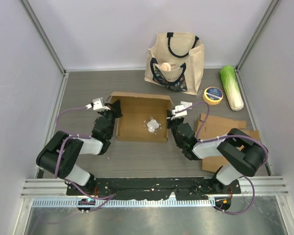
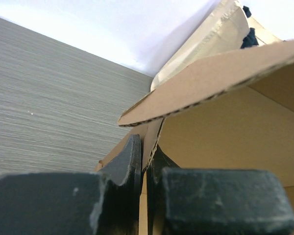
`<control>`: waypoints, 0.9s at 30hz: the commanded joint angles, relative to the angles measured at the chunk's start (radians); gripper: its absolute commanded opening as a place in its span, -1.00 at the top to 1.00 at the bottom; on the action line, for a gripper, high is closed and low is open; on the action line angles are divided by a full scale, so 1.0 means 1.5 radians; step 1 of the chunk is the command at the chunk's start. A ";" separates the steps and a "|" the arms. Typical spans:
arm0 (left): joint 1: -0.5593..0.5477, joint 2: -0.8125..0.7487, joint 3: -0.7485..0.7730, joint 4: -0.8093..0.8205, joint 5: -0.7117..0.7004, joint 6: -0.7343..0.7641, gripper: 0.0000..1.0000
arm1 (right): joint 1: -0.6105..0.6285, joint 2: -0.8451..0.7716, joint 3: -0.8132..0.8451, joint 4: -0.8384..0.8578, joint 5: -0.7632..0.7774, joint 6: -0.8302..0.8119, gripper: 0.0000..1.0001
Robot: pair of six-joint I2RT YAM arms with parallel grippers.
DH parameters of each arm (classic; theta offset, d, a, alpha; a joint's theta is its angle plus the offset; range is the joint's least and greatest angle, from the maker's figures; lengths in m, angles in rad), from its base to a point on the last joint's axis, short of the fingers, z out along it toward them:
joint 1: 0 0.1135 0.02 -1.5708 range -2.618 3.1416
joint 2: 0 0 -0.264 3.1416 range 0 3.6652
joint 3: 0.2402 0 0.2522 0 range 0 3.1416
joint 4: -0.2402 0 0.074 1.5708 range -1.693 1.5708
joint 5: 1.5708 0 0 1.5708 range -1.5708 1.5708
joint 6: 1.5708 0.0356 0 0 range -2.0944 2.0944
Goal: Fold the paper box
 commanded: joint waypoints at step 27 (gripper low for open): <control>-0.021 0.056 -0.069 0.108 0.018 0.047 1.00 | 0.084 -0.479 0.047 -0.895 -0.104 0.413 -0.54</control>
